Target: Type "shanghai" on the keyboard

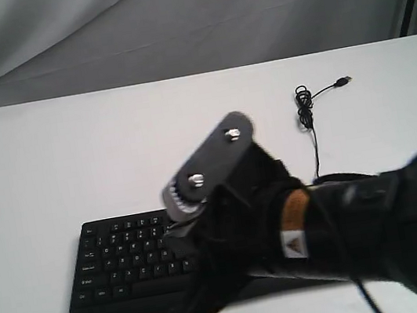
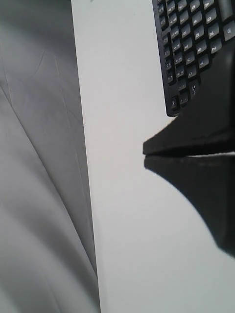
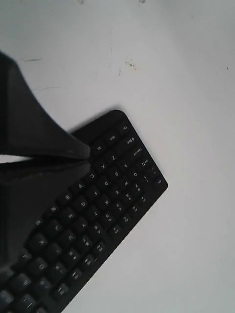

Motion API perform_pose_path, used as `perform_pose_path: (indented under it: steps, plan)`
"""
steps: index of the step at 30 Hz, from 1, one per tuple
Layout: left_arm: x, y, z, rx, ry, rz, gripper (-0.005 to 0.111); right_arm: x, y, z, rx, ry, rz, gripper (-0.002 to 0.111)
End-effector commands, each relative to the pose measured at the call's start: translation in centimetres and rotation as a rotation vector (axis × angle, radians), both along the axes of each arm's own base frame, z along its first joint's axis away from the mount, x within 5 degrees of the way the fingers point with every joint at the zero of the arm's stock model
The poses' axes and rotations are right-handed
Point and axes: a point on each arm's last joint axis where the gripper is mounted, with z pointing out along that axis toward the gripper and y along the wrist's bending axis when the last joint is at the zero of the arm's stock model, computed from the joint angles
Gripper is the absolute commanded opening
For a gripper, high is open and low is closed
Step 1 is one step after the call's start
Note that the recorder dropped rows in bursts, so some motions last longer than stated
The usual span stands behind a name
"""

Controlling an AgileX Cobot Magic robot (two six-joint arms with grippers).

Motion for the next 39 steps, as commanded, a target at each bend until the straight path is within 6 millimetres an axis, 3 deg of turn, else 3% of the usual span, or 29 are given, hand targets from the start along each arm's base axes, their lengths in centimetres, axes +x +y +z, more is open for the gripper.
perform_pose_path:
  steps: [1, 8, 12, 20, 39]
  plan:
    - [0.0, 0.0, -0.1, -0.002, -0.002, -0.003, 0.000, 2.5, 4.2, -0.6, -0.072, 0.009, 0.037, 0.000]
    - [0.0, 0.0, -0.1, -0.002, -0.002, -0.003, 0.000, 6.2, 10.1, -2.1, -0.193, 0.006, 0.116, 0.000]
    - [0.0, 0.0, -0.1, -0.002, -0.002, -0.003, 0.000, 7.3, 11.7, -3.6, -0.230, -0.007, 0.139, 0.000]
    - [0.0, 0.0, -0.1, -0.002, -0.002, -0.003, 0.000, 7.9, 12.4, -7.0, -0.294, -0.068, 0.202, 0.000]
    - [0.0, 0.0, -0.1, -0.002, -0.002, -0.003, 0.000, 9.2, 11.8, -9.9, -0.335, -0.041, 0.194, 0.000]
